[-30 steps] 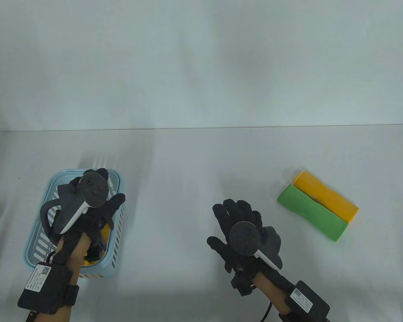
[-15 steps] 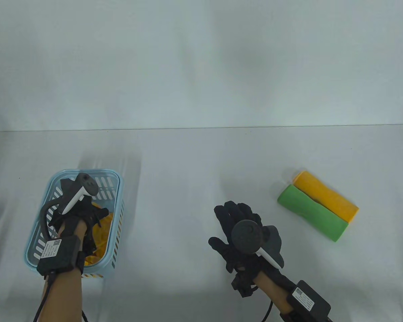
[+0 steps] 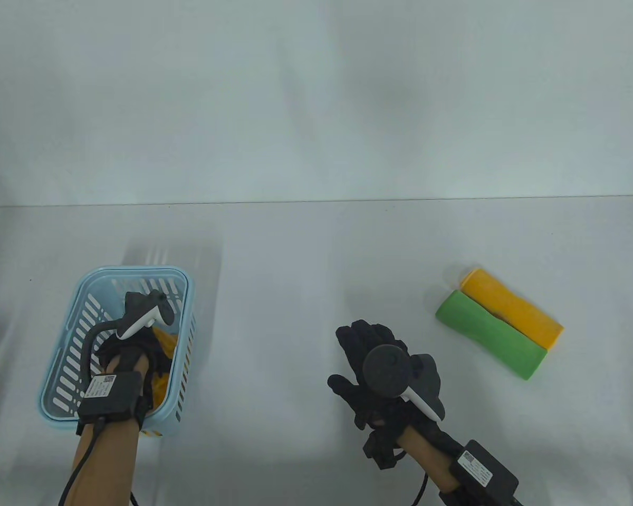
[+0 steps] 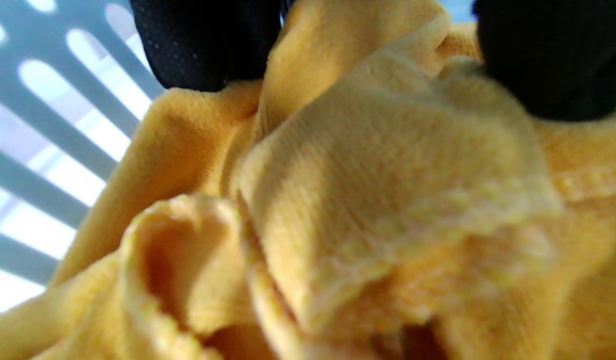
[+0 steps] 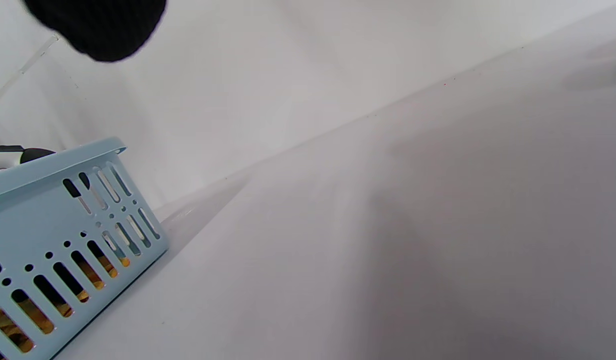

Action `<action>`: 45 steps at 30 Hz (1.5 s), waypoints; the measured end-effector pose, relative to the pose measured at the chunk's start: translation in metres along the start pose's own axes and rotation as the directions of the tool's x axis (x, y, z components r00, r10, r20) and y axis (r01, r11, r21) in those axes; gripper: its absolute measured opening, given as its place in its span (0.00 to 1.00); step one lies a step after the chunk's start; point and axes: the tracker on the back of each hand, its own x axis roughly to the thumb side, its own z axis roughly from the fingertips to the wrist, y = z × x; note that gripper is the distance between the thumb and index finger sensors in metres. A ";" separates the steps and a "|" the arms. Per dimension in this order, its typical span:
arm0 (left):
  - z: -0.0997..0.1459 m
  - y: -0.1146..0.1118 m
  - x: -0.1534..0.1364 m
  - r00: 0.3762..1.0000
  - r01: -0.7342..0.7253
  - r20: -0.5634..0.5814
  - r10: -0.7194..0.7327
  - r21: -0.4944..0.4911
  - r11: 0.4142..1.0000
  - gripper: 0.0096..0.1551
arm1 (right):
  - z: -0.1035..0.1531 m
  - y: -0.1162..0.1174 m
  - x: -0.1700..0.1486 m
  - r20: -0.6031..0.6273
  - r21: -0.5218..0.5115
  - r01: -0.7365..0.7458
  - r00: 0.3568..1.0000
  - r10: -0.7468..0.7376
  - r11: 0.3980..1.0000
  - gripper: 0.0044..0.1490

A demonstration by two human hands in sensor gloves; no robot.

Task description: Roll square towel into towel roll

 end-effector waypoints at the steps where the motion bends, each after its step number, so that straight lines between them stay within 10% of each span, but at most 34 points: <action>1: 0.000 0.000 0.002 1.000 0.017 0.004 -0.017 0.003 1.000 0.64 | 0.000 0.000 0.000 -0.002 0.001 0.006 1.000 -0.006 1.000 0.53; 23: 0.018 0.029 -0.015 0.984 -0.178 0.017 0.179 0.232 0.956 0.43 | -0.004 -0.005 -0.006 -0.041 -0.009 0.058 0.997 -0.058 0.998 0.52; 45: 0.137 0.113 -0.058 0.881 -0.467 0.211 0.424 0.530 0.708 0.42 | -0.003 -0.012 -0.014 -0.055 -0.042 0.088 0.994 -0.090 0.995 0.52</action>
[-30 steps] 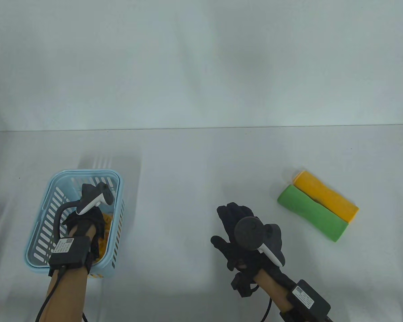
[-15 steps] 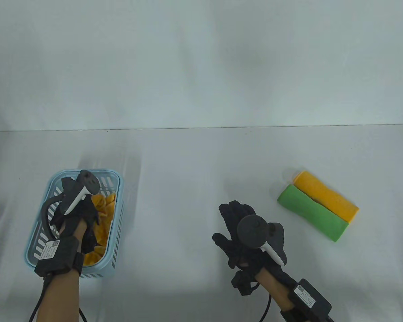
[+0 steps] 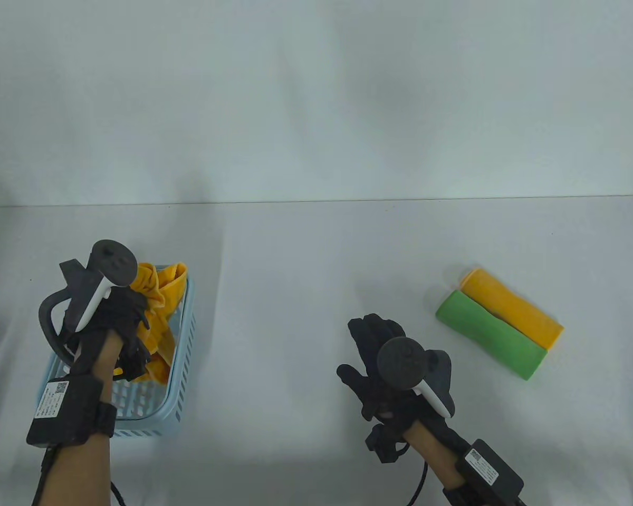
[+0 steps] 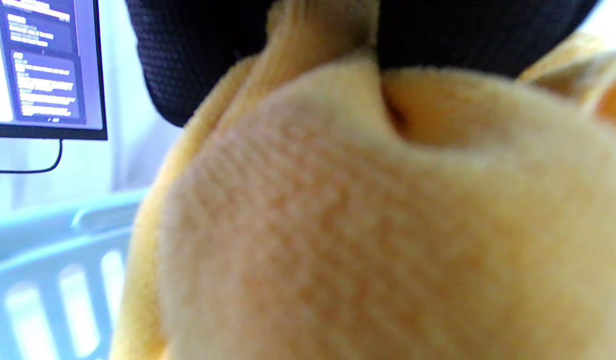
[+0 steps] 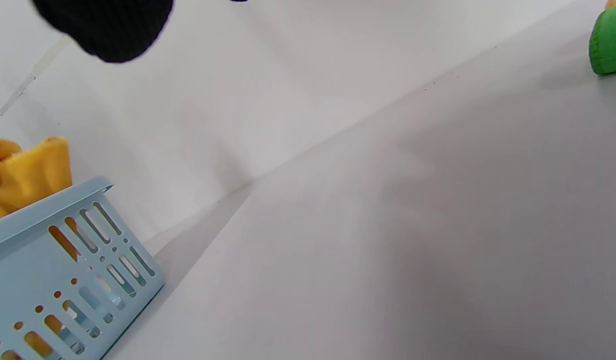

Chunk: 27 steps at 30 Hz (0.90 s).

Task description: Roll square towel into towel roll

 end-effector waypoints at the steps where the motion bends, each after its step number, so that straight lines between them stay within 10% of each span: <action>1: 0.002 0.005 0.001 1.000 -0.018 0.008 0.018 0.008 1.000 0.42 | 0.000 0.000 -0.001 -0.003 -0.001 0.002 1.000 -0.002 1.000 0.52; 16: 0.051 0.093 0.058 0.887 -0.374 0.326 0.326 0.093 0.923 0.41 | -0.003 -0.004 -0.008 -0.038 -0.005 0.017 0.999 -0.017 1.000 0.52; 27: 0.069 0.064 0.116 0.732 -0.518 0.447 0.514 -0.125 0.846 0.42 | -0.003 -0.011 -0.013 -0.059 -0.030 0.048 0.997 -0.050 0.998 0.52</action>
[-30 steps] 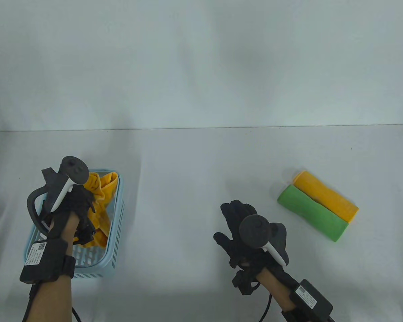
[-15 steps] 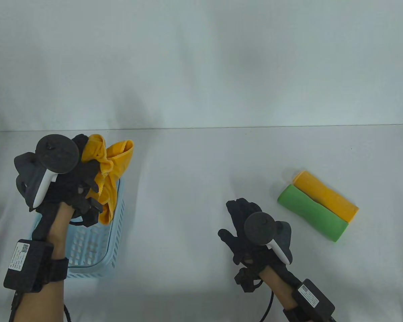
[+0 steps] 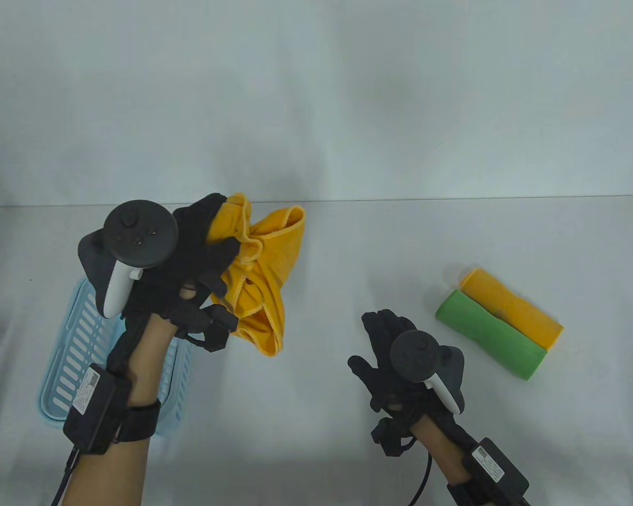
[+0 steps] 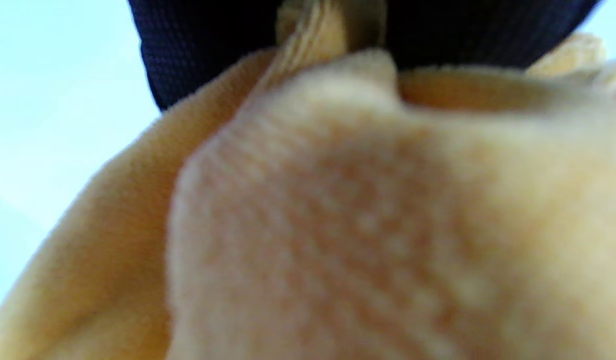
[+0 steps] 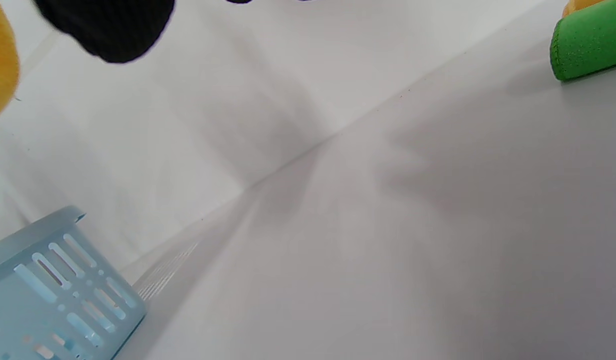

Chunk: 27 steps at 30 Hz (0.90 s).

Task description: Roll square towel into towel roll

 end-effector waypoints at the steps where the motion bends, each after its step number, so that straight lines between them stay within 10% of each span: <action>1: 0.000 -0.008 -0.001 1.000 -0.010 0.004 0.010 -0.011 1.000 0.42 | 0.000 -0.001 -0.001 -0.003 -0.003 0.008 1.000 -0.008 1.000 0.52; 16: 0.035 -0.114 -0.062 0.983 -0.182 -0.046 0.178 -0.122 0.976 0.41 | 0.000 -0.005 -0.003 -0.001 -0.028 0.029 1.000 -0.029 0.999 0.51; 27: 0.042 -0.127 -0.086 0.960 -0.274 -0.104 0.258 -0.194 0.942 0.36 | -0.002 -0.005 -0.004 -0.015 -0.039 0.042 0.999 -0.042 0.998 0.49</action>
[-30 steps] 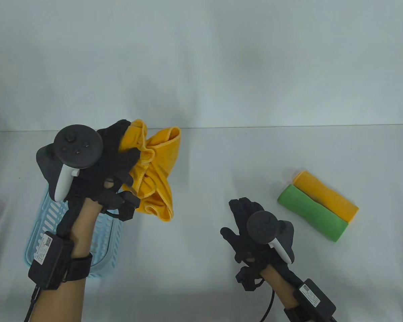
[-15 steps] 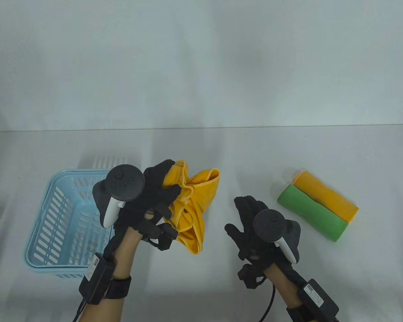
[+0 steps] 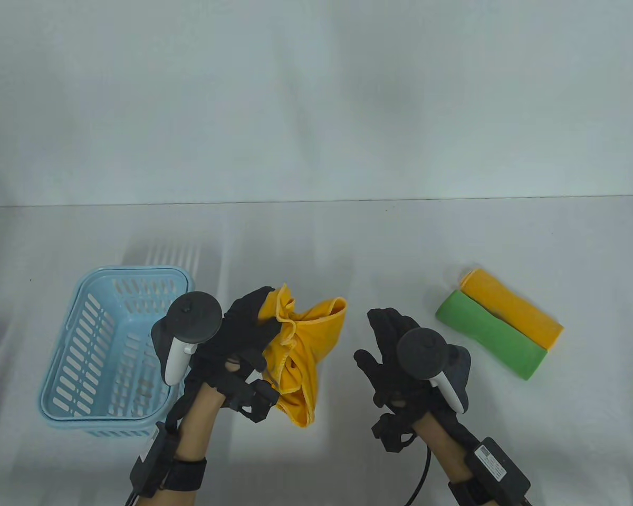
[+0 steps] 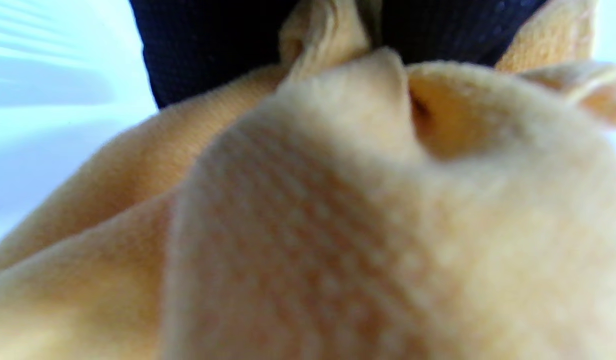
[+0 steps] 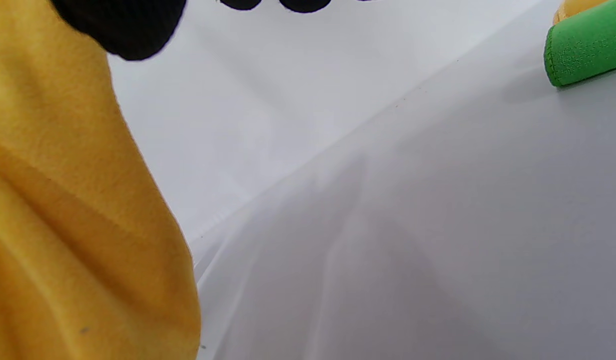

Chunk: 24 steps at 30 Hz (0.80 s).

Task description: Roll square towel into towel roll

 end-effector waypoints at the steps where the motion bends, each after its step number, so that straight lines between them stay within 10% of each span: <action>1: 0.000 0.001 -0.001 1.000 -0.018 0.000 0.018 0.000 1.000 0.35 | 0.000 0.000 0.000 -0.001 -0.001 0.003 1.000 -0.003 1.000 0.49; 24: -0.003 0.012 0.004 0.983 -0.183 0.029 0.183 -0.010 0.983 0.32 | 0.009 -0.004 0.019 0.106 -0.005 0.066 0.992 -0.065 0.998 0.46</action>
